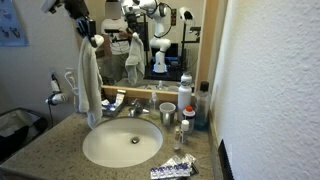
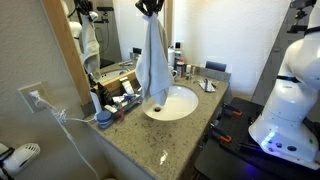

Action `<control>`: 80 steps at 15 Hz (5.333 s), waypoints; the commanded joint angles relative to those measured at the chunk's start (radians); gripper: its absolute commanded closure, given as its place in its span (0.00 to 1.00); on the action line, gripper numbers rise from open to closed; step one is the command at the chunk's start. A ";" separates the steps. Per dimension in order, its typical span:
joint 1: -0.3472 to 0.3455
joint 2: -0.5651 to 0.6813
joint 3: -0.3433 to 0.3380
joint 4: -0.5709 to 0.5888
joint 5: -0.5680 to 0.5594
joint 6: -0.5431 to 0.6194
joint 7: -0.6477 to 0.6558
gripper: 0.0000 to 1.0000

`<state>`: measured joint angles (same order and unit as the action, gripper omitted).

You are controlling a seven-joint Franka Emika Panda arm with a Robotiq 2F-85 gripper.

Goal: Use the towel to wipe the left side of the counter then hang it on the wall

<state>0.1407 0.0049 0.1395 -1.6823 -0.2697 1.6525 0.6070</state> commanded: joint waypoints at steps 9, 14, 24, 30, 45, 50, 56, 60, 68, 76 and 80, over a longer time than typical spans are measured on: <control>0.008 -0.003 0.012 -0.246 0.404 0.072 -0.543 0.97; 0.020 -0.020 0.018 -0.319 0.481 0.019 -0.803 0.97; 0.060 0.001 0.062 -0.430 0.592 0.095 -1.289 0.97; 0.092 0.067 0.101 -0.456 0.520 0.366 -1.298 0.97; 0.112 0.253 0.131 -0.430 0.466 0.637 -1.246 0.97; 0.161 0.458 0.156 -0.391 0.308 0.849 -1.122 0.97; 0.143 0.653 0.204 -0.311 0.268 0.878 -1.087 0.97; 0.145 0.641 0.210 -0.294 0.296 0.762 -0.982 0.97; 0.196 0.590 0.156 -0.327 0.300 0.711 -0.712 0.97; 0.327 0.684 -0.002 -0.222 -0.023 0.950 -0.558 0.97; 0.290 0.792 0.055 -0.138 -0.013 1.184 -0.664 0.97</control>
<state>0.4552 0.6931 0.1572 -1.9095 -0.2863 2.7082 0.0142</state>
